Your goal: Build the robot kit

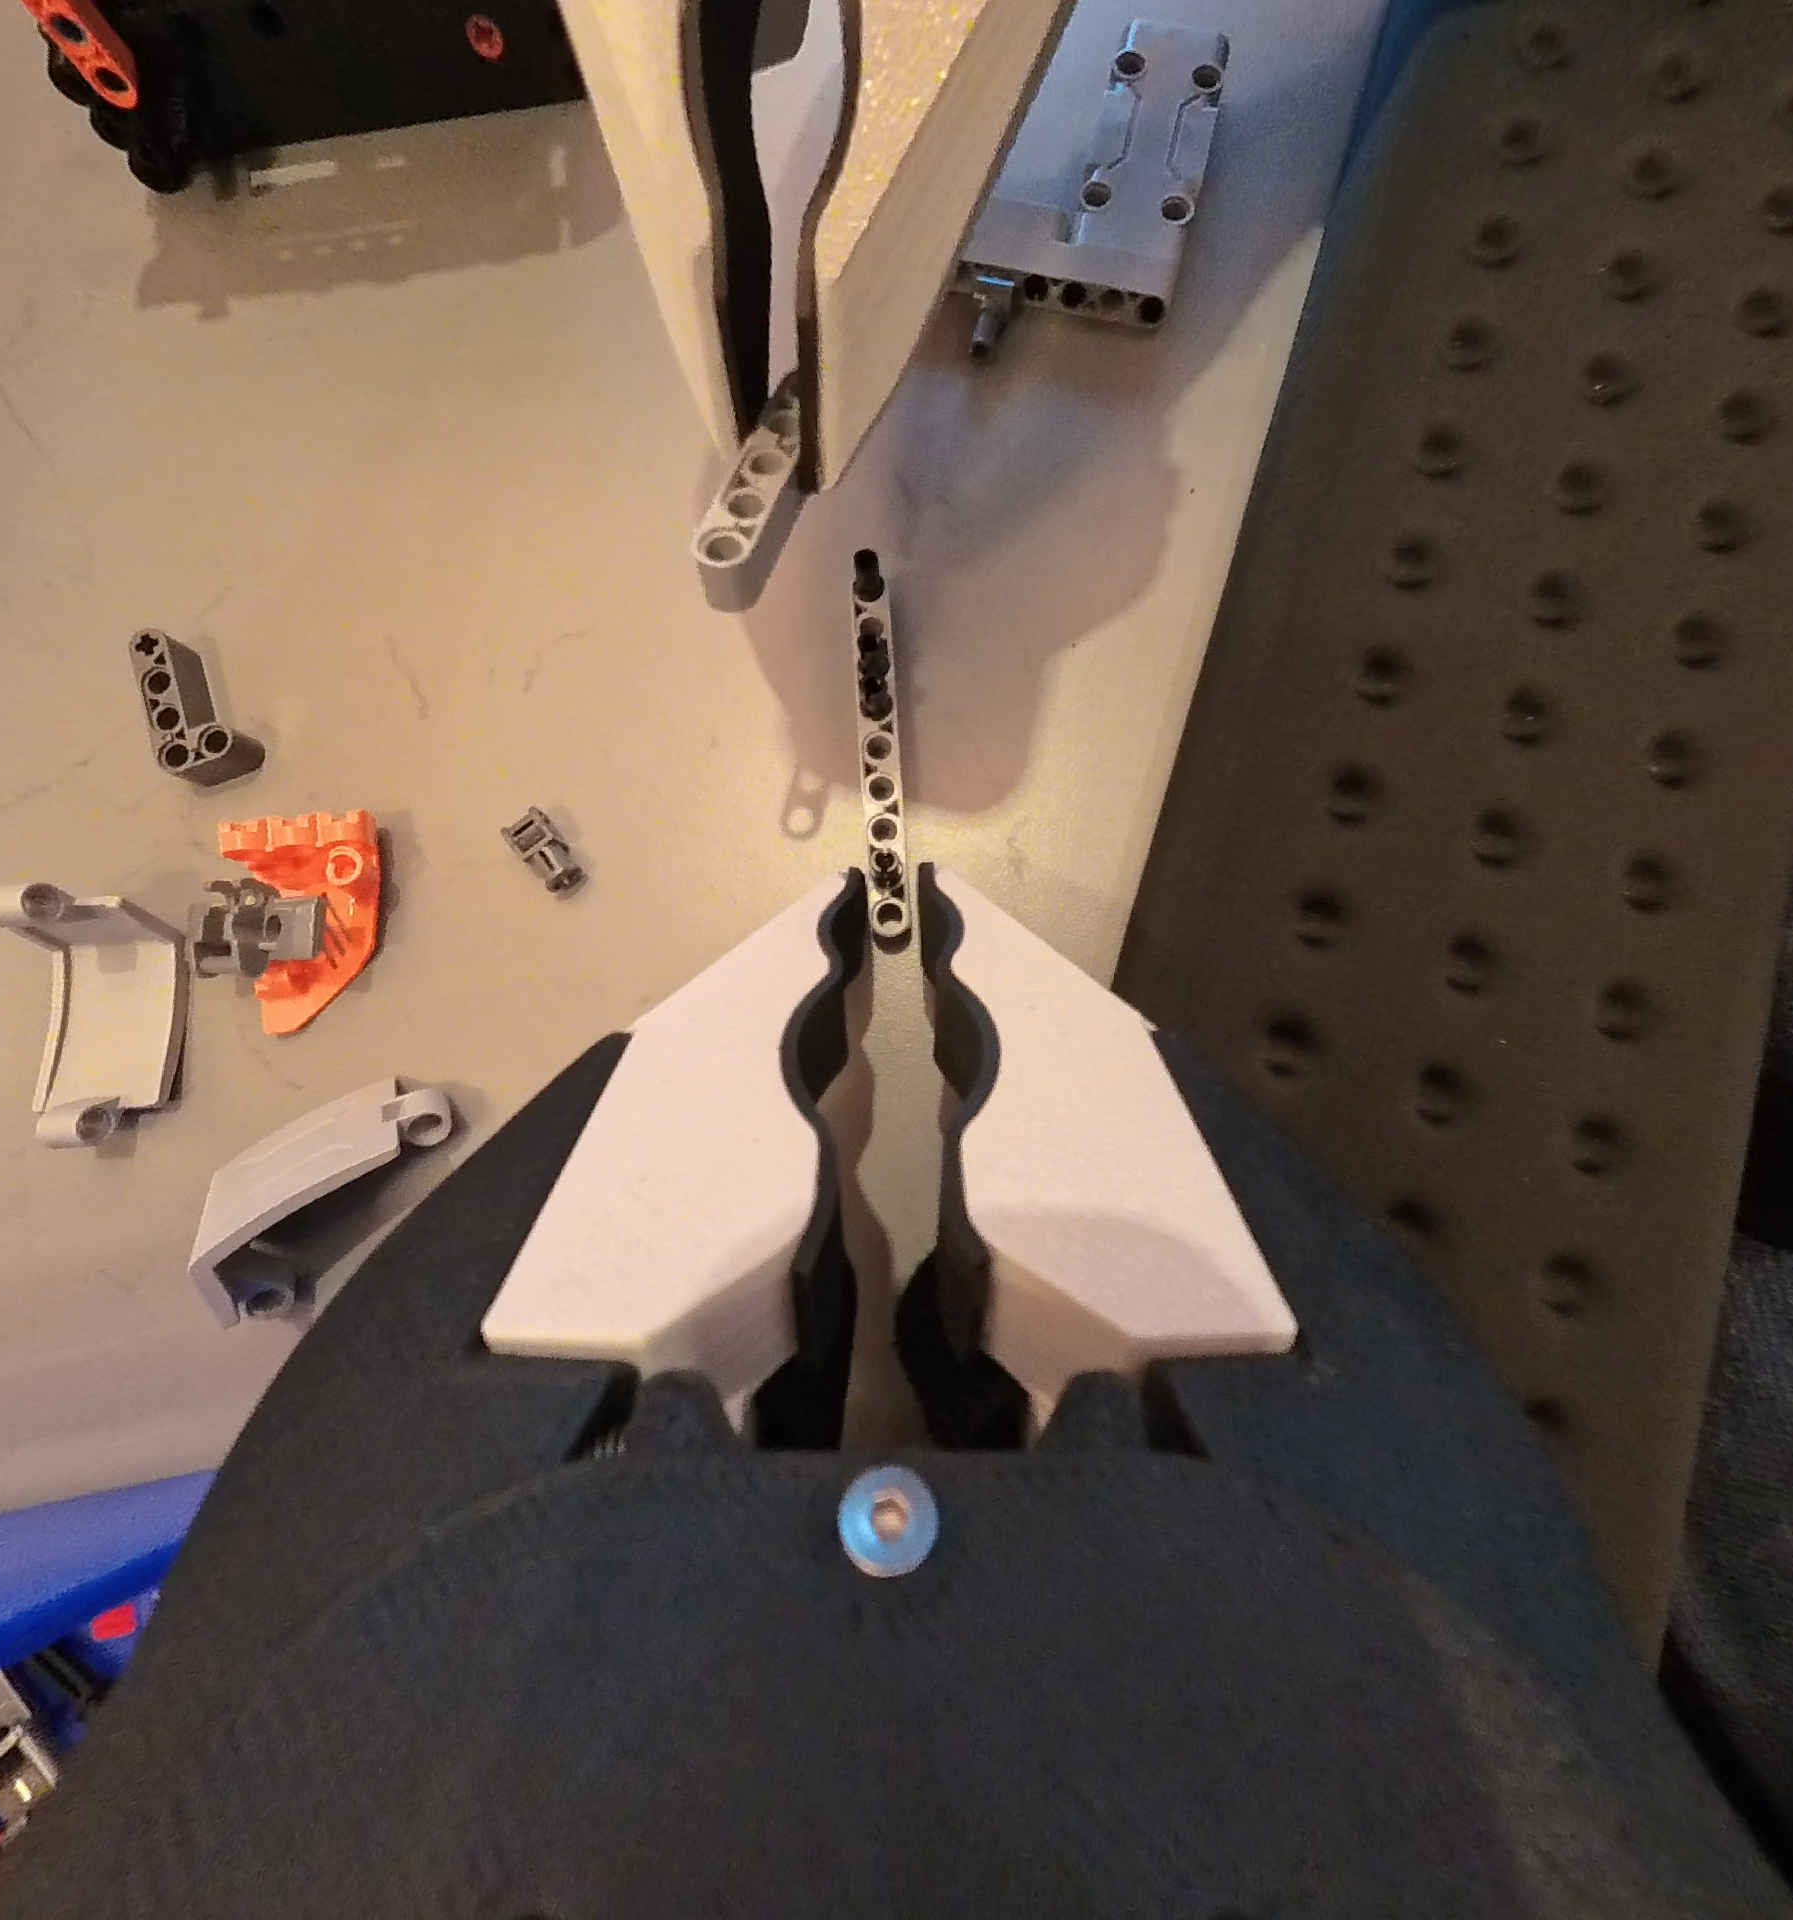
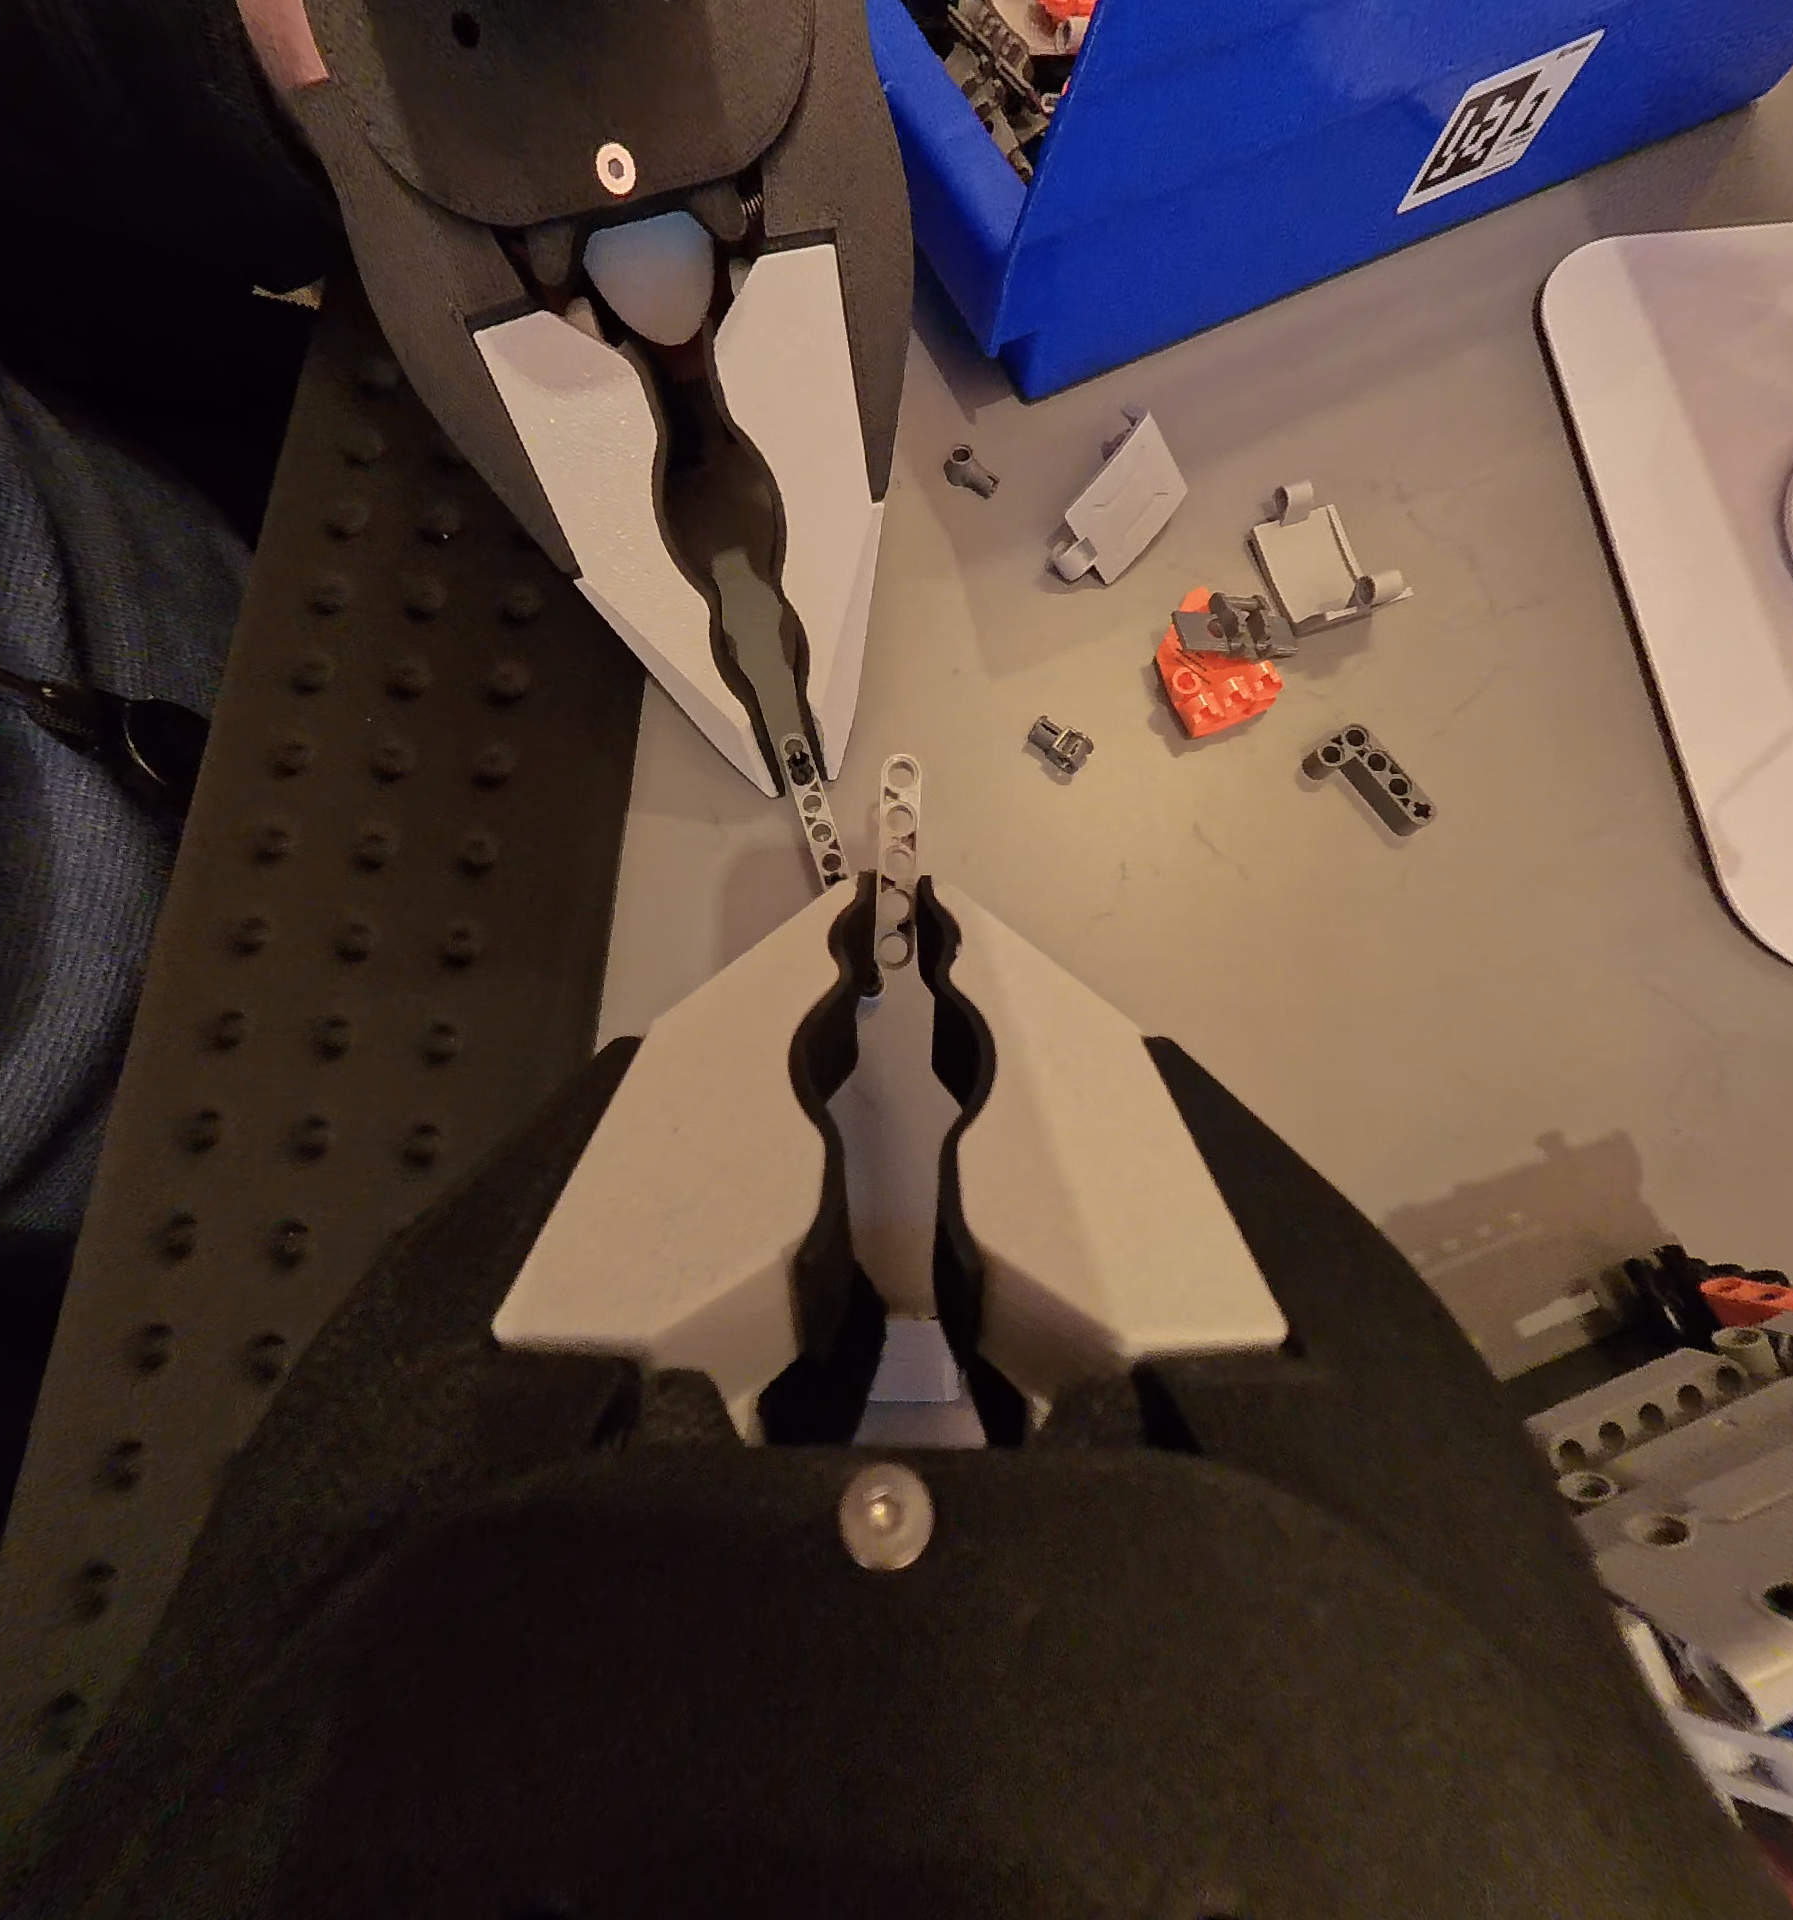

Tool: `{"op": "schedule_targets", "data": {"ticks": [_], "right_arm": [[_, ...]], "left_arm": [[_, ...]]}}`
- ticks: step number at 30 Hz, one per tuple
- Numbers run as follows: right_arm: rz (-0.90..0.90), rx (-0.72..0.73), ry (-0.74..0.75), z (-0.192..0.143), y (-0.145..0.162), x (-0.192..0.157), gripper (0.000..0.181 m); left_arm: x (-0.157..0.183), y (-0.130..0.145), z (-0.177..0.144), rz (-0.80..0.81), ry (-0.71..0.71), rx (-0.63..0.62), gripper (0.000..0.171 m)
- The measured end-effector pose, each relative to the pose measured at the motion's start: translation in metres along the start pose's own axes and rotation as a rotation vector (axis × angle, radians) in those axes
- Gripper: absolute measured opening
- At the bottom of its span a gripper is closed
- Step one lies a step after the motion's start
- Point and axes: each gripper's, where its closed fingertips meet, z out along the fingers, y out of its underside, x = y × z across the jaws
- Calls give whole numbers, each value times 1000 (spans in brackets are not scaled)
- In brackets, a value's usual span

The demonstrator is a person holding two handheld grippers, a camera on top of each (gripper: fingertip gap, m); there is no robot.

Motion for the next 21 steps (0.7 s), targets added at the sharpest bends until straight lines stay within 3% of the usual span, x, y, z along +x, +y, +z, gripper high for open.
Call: {"op": "schedule_targets", "data": {"ticks": [21], "right_arm": [[16, -29, 40, -3, 11, 9, 4]], "left_arm": [[-2, -1, -8, 37, -56, 25, 18]]}}
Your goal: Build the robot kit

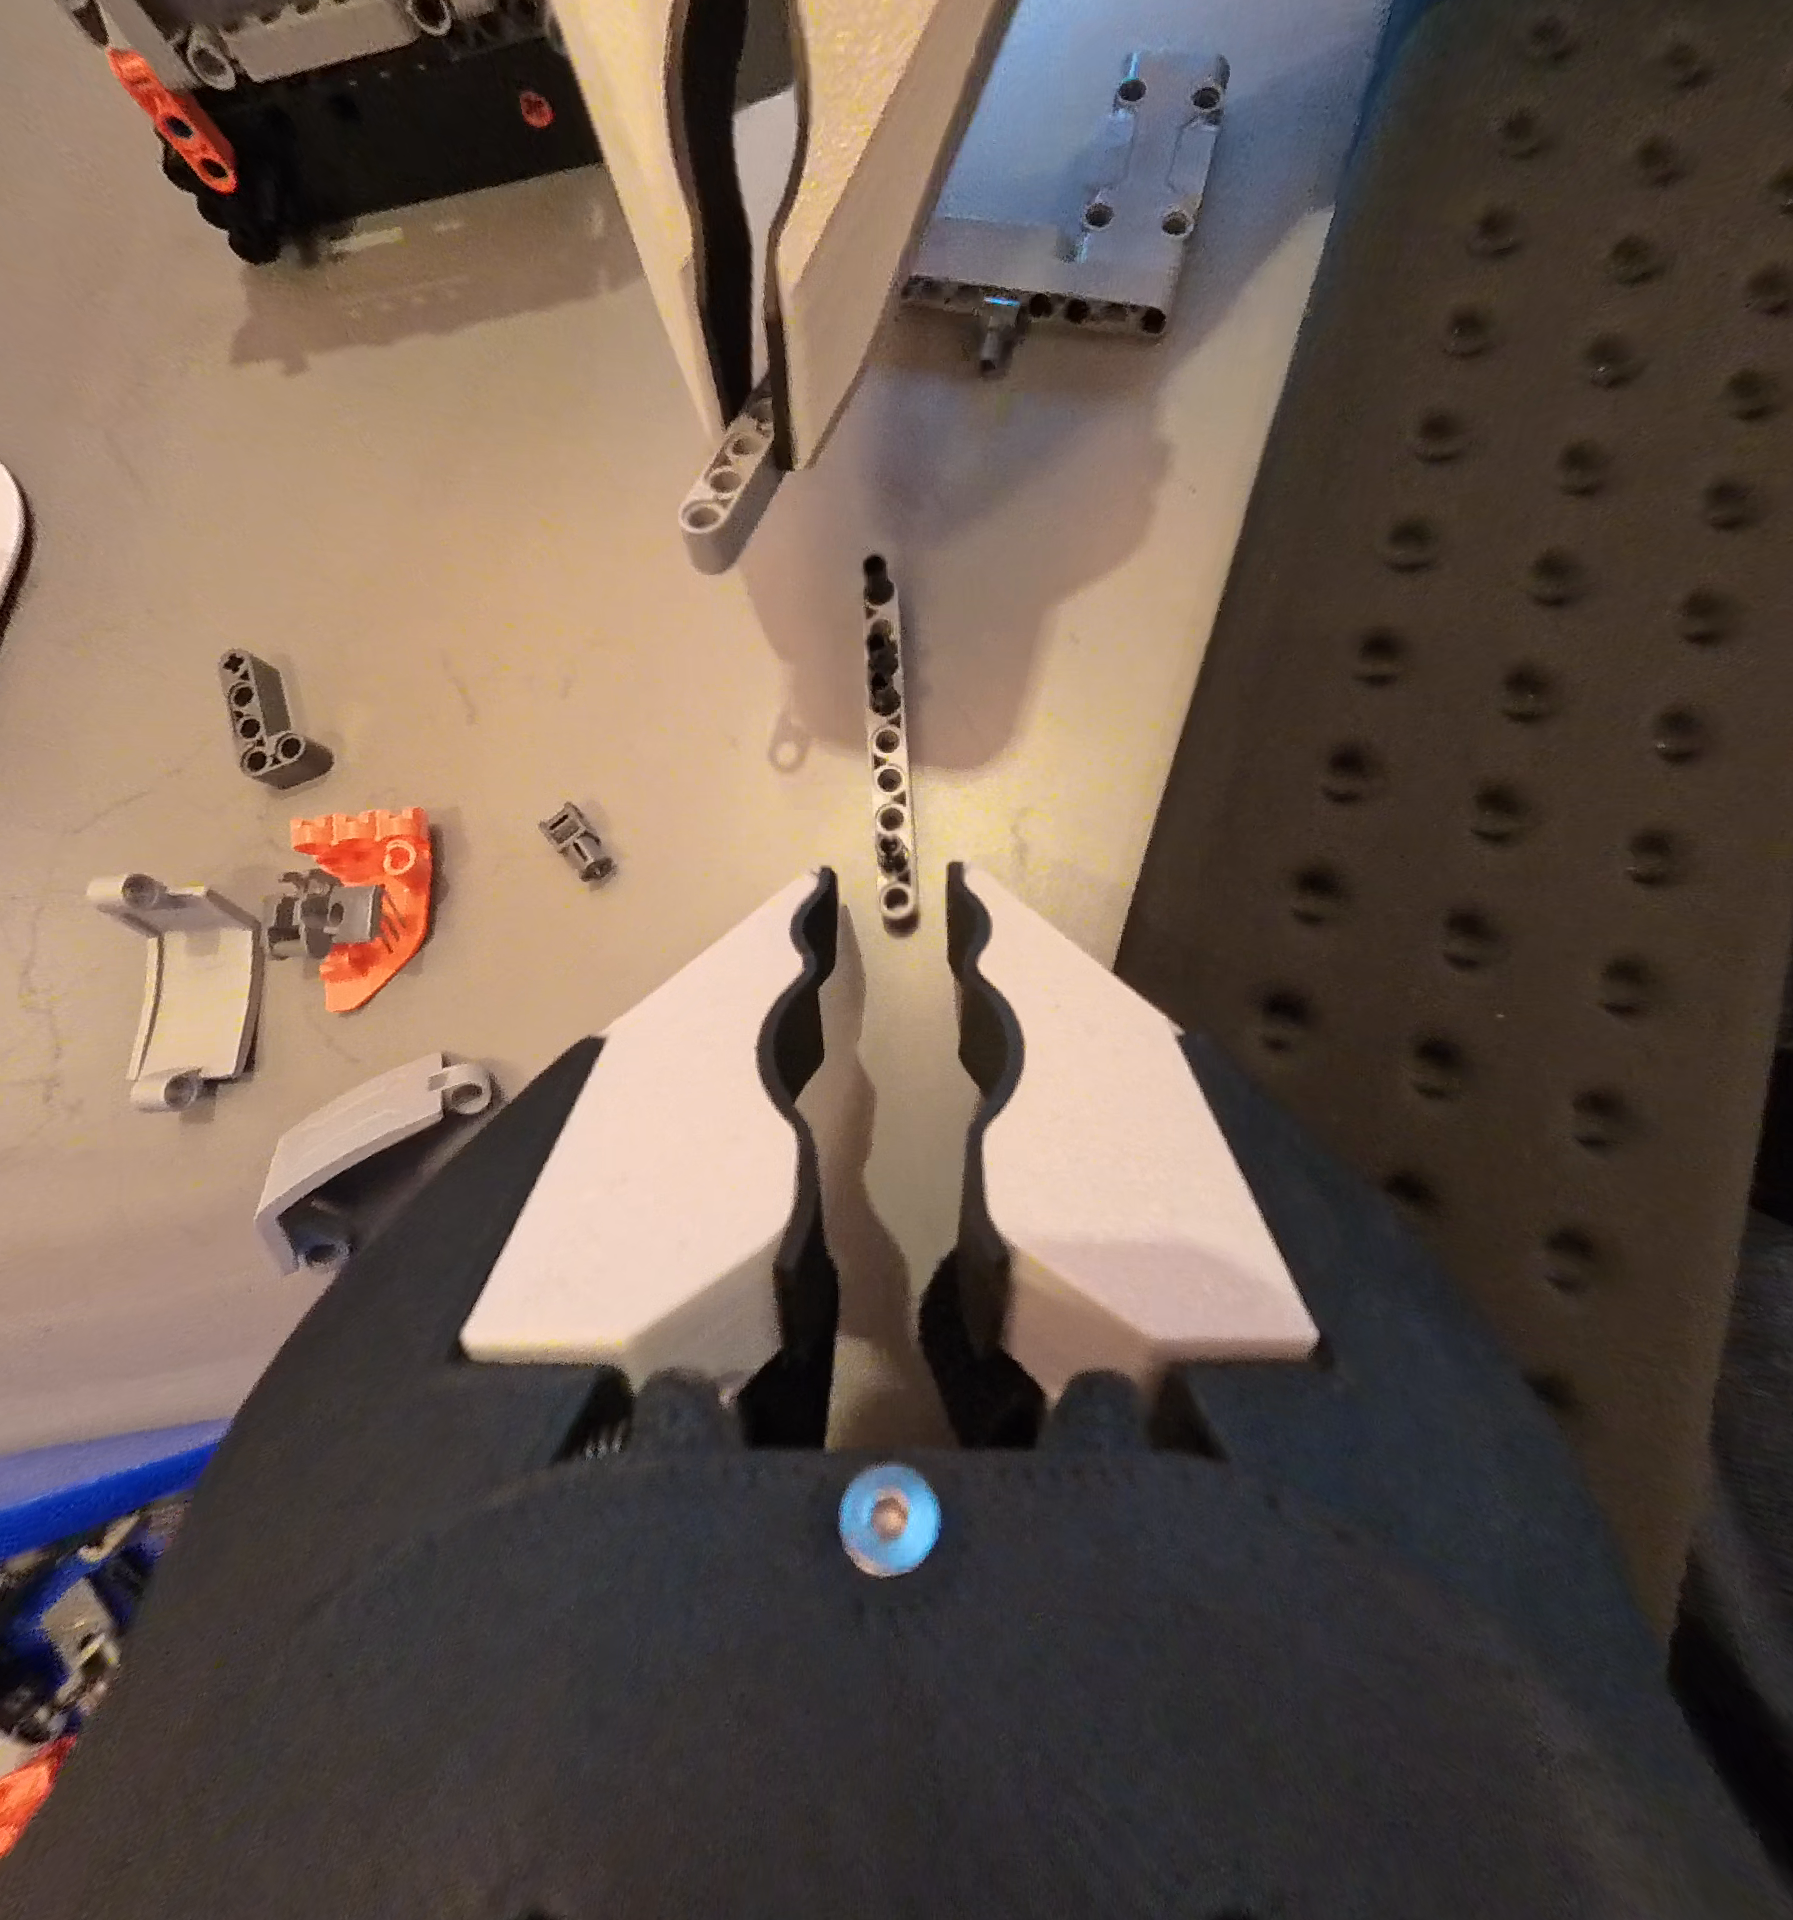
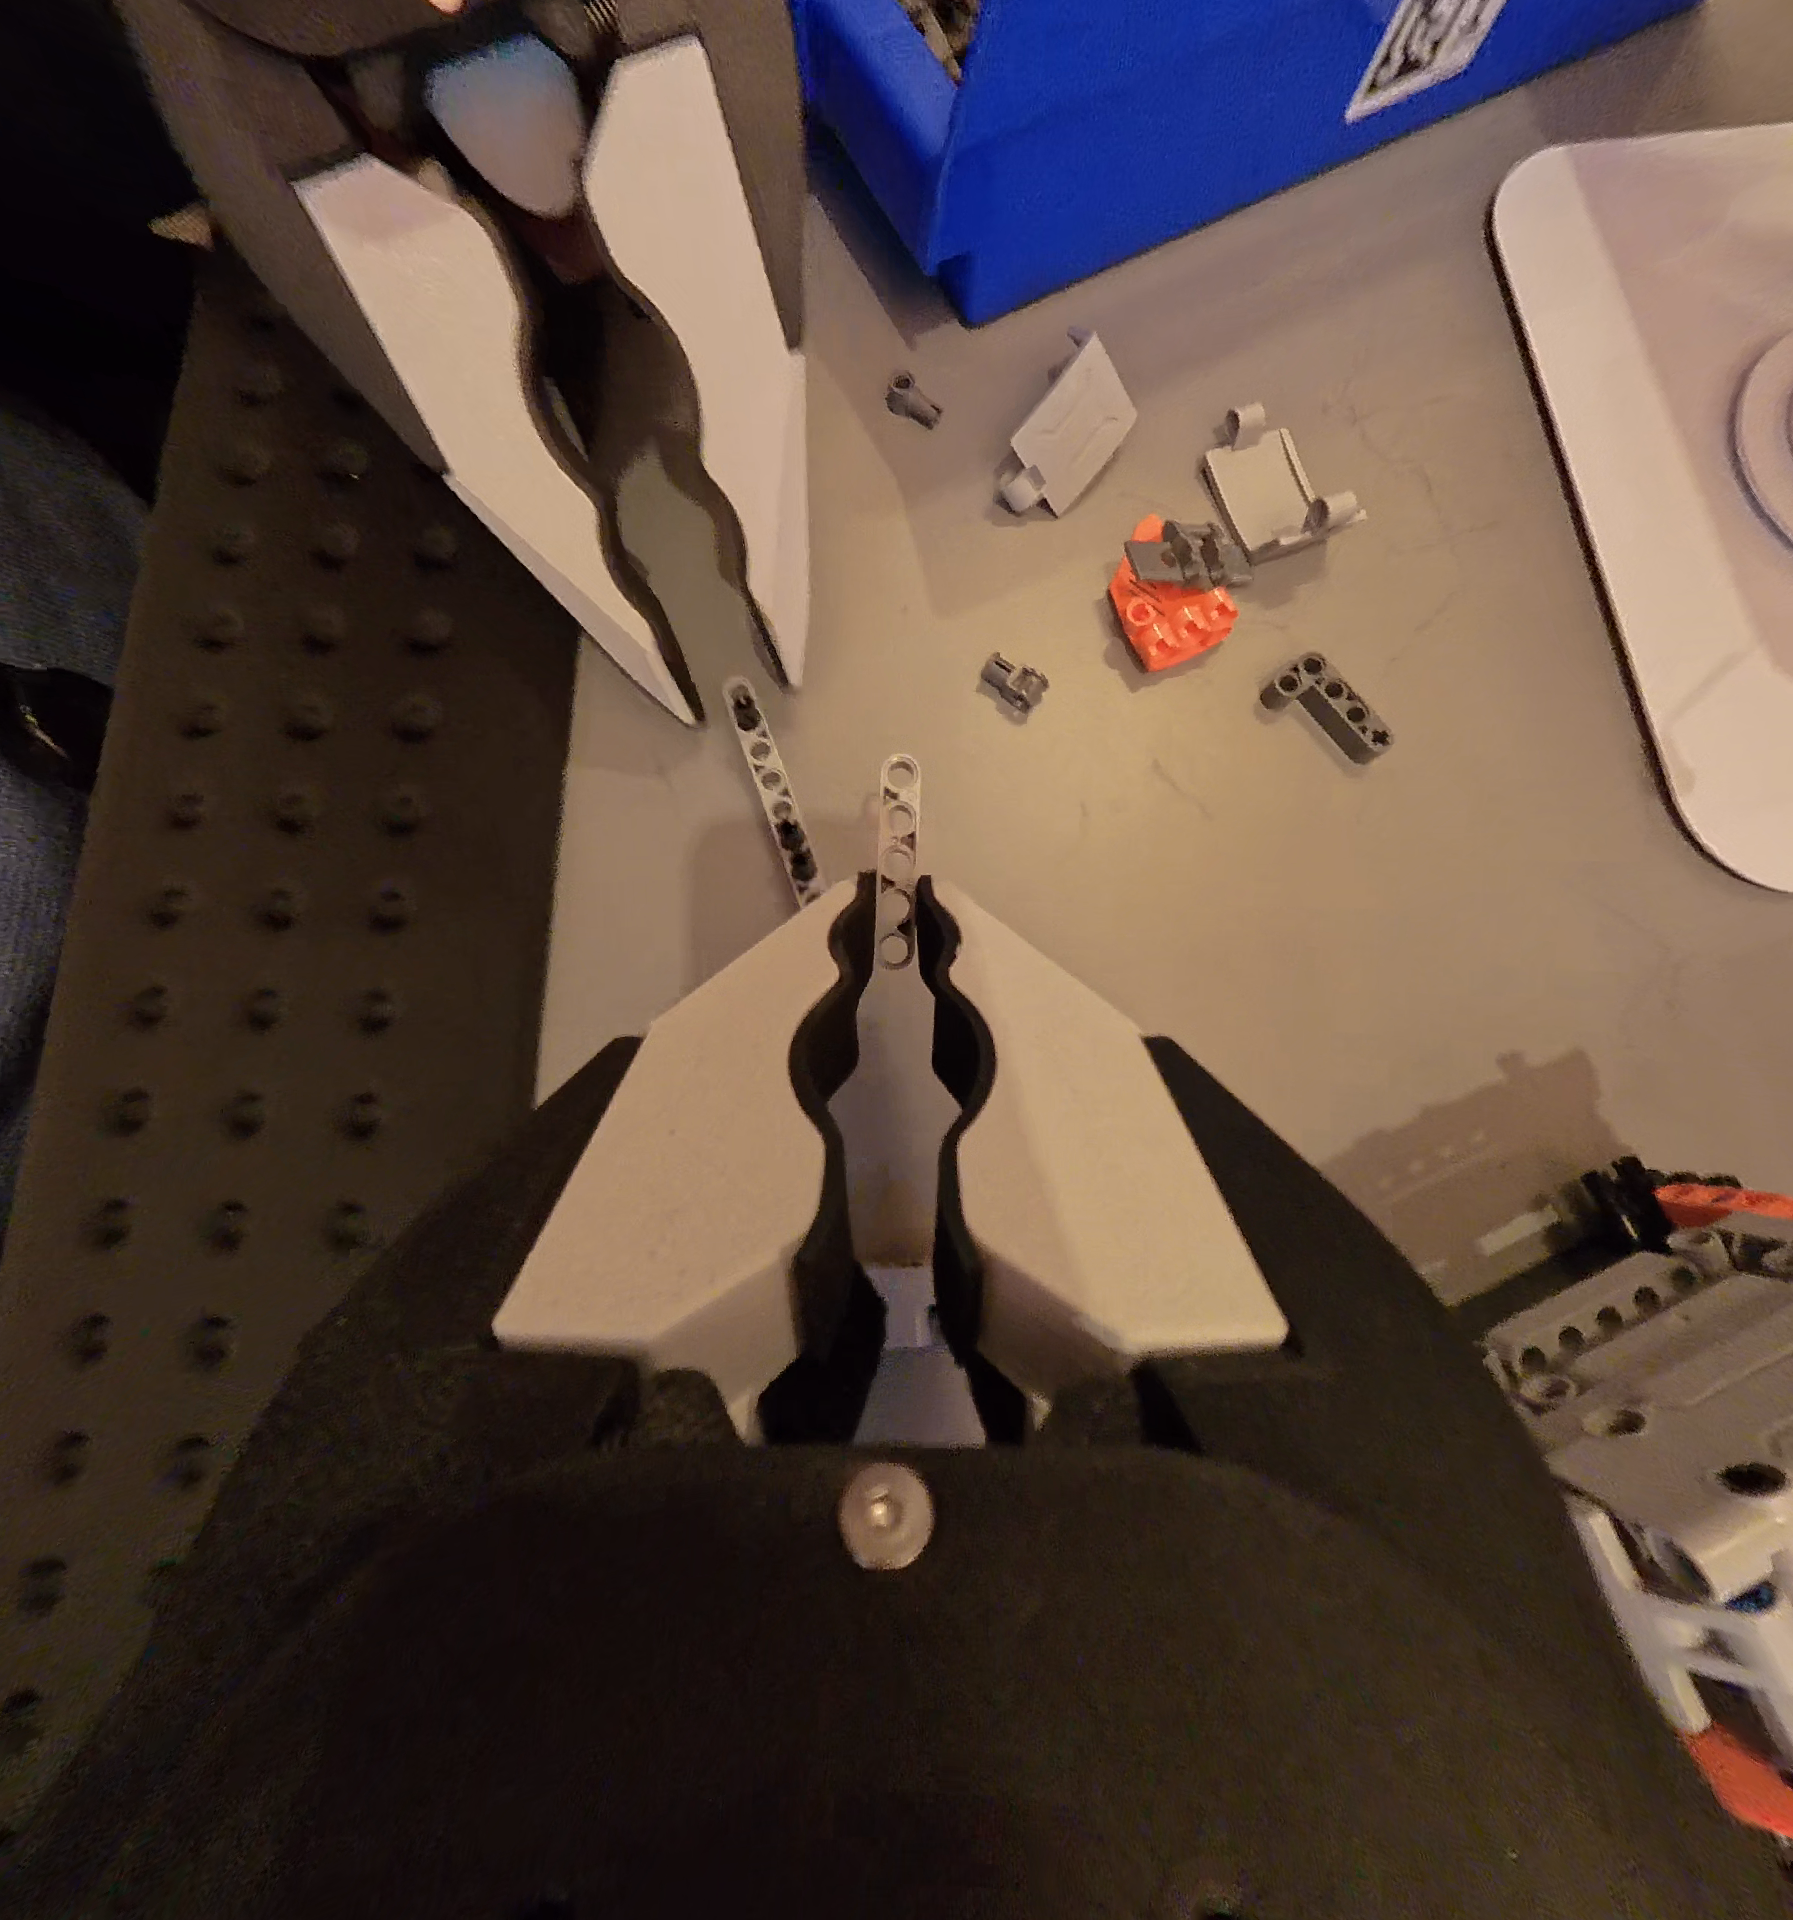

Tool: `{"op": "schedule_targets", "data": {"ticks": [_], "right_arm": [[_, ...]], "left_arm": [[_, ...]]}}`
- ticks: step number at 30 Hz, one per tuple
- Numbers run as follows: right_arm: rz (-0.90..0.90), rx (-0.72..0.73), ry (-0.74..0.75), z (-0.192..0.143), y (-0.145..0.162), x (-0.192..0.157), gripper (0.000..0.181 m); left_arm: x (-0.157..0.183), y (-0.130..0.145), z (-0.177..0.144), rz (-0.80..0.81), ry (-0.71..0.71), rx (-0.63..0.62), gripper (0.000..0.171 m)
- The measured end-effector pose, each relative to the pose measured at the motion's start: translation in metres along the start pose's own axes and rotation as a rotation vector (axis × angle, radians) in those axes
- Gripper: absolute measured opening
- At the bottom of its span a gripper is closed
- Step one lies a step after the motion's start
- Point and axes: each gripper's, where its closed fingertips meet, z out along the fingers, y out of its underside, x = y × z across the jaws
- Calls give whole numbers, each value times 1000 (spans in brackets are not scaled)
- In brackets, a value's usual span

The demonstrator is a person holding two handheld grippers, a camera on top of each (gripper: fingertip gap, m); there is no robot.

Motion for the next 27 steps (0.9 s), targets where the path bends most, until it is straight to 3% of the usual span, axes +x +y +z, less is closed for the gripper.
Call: {"op": "schedule_targets", "data": {"ticks": [11, 18, 27], "right_arm": [[43, -106, 37, 6, 28, 10, 4], [45, -166, 17, 17, 37, 7, 5], [72, -73, 53, 0, 24, 13, 8]], "left_arm": [[-1, 13, -23, 41, -111, 27, 4], [-3, 15, -27, 20, -112, 46, 7], [0, 15, -32, 39, -116, 68, 5]]}}
